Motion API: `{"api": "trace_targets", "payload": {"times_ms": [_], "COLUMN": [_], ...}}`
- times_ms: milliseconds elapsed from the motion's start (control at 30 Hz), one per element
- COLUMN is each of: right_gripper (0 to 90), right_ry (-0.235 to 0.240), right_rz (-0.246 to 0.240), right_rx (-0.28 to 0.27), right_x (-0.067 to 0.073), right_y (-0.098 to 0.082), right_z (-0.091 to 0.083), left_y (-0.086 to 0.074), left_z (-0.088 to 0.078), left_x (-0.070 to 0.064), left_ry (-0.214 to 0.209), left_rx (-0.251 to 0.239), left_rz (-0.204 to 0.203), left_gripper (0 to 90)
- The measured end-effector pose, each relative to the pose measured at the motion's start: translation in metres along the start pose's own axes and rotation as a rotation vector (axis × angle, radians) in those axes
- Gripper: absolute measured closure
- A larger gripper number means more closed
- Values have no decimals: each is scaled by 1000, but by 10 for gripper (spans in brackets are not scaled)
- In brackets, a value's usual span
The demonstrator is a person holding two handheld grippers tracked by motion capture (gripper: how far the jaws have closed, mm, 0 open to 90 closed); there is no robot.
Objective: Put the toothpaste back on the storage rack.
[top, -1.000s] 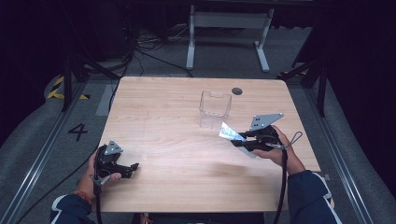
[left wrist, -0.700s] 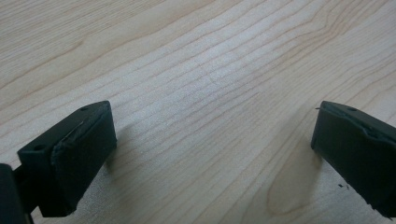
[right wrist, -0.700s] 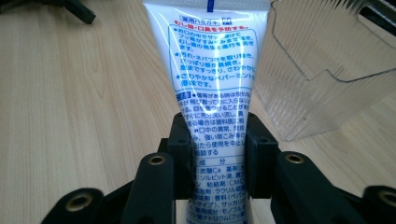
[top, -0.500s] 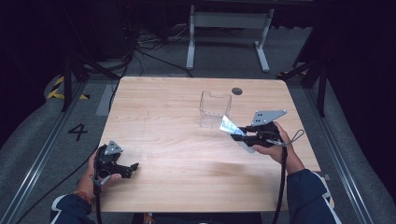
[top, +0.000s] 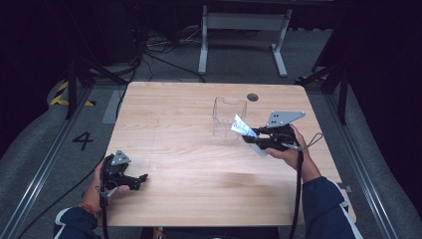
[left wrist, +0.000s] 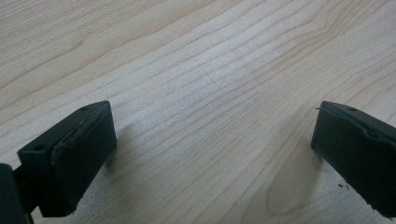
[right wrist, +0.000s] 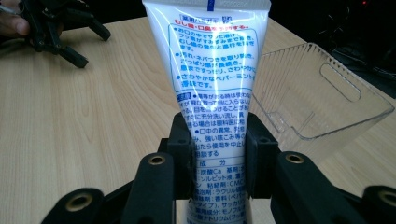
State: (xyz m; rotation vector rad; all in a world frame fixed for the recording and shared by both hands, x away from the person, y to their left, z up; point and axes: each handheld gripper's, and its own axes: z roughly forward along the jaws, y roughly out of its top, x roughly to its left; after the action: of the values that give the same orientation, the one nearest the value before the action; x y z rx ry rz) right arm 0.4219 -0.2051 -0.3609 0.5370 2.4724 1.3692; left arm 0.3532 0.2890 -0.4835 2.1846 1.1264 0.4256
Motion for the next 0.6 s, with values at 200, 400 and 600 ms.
{"api": "trace_targets", "payload": {"times_ms": [200, 400, 600], "right_gripper": [696, 696, 696], "right_ry": [-9, -23, -28], "right_rz": [1, -6, -3], "right_rx": [-22, -35, -46], "right_x": [-3, -7, -12], "right_y": [9, 21, 30], "right_z": [4, 10, 13], "left_y": [0, 0, 0], "left_z": [0, 0, 0], "left_x": [0, 0, 0], "left_ry": [0, 0, 0], "left_rx": [0, 0, 0], "left_rz": [0, 0, 0], "left_gripper": [4, 5, 5]}}
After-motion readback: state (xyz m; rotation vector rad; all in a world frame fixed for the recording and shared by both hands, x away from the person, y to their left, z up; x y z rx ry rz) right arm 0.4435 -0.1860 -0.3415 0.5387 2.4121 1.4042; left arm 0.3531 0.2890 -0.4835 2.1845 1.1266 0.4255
